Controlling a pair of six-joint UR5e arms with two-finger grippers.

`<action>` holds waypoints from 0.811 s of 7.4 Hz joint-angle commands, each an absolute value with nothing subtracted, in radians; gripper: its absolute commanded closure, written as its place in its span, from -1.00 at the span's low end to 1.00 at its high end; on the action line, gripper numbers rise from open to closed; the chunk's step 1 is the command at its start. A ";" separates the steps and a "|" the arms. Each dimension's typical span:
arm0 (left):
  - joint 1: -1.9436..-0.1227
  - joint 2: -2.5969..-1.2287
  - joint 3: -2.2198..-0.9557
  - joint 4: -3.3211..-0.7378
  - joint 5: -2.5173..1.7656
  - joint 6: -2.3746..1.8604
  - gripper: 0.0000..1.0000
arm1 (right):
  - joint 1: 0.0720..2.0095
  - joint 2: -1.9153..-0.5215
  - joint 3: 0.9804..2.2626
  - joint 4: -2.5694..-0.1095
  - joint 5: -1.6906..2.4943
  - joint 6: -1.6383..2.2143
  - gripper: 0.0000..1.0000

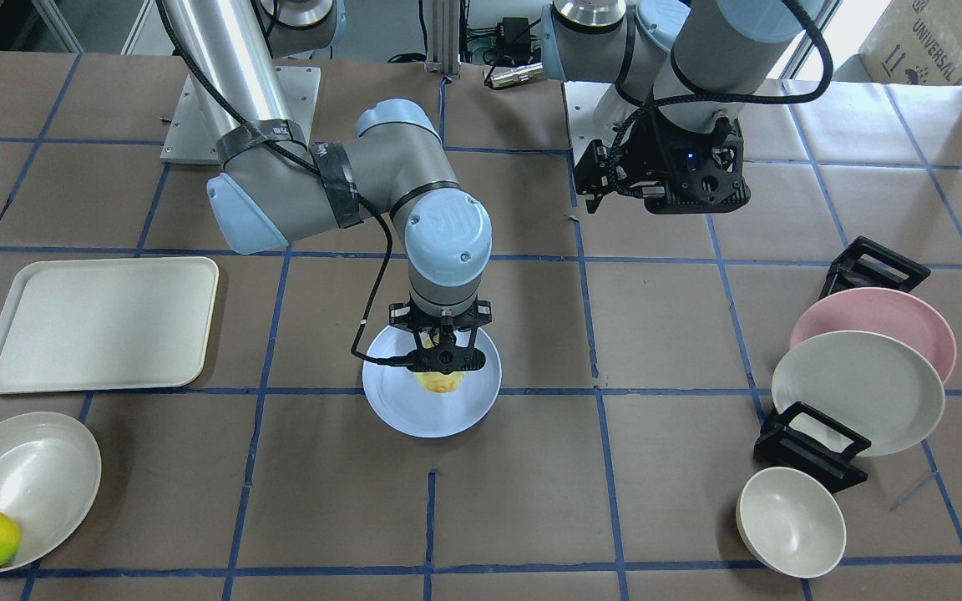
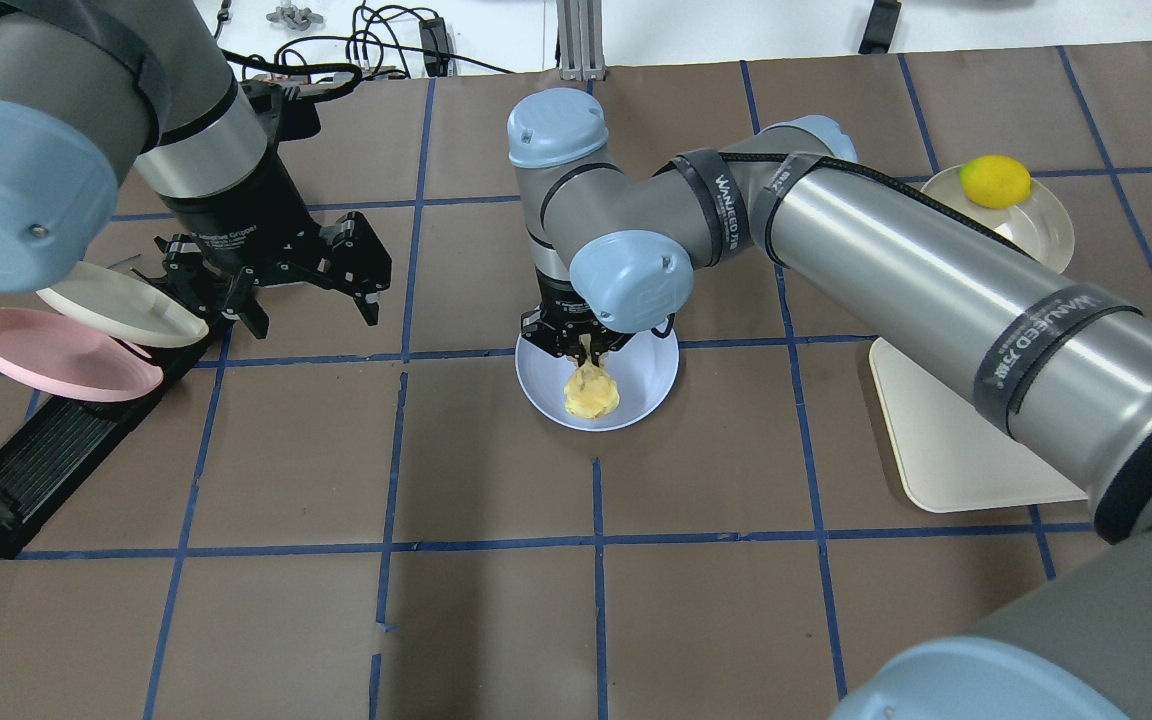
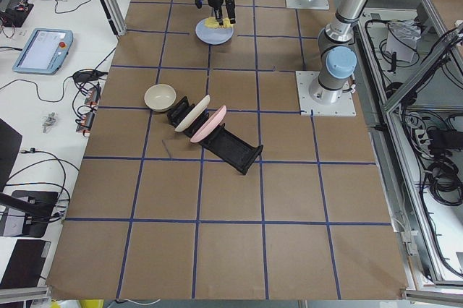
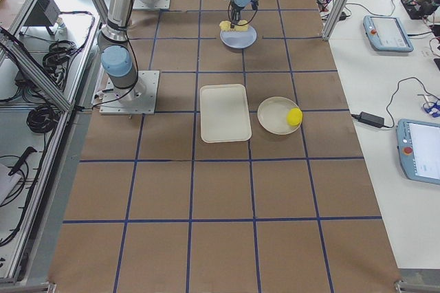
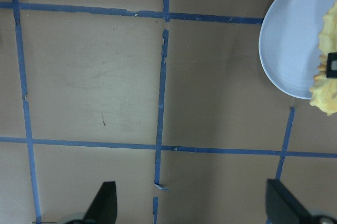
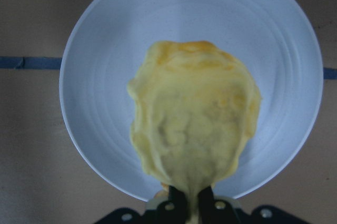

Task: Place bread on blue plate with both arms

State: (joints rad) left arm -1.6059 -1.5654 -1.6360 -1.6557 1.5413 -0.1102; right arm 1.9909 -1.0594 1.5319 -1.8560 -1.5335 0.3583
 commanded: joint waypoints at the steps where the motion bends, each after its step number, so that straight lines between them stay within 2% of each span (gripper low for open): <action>1: -1.606 -1.563 -1.635 -1.655 1.542 -0.109 -1.00 | 1.991 -1.042 1.531 -1.842 -1.535 0.348 -0.98; 3: -1.606 -1.565 -1.635 -1.655 1.542 -0.109 -1.00 | 1.951 -1.067 1.490 -1.812 -1.542 0.344 -1.00; 6: -1.606 -1.563 -1.637 -1.655 1.542 -0.109 -1.00 | 1.780 -1.234 1.396 -1.525 -1.542 0.247 -1.00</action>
State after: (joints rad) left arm -1.6061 -1.5643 -1.6365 -1.6552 1.5416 -0.1089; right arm 1.8572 -1.1580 1.4246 -1.6258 -1.5419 0.2914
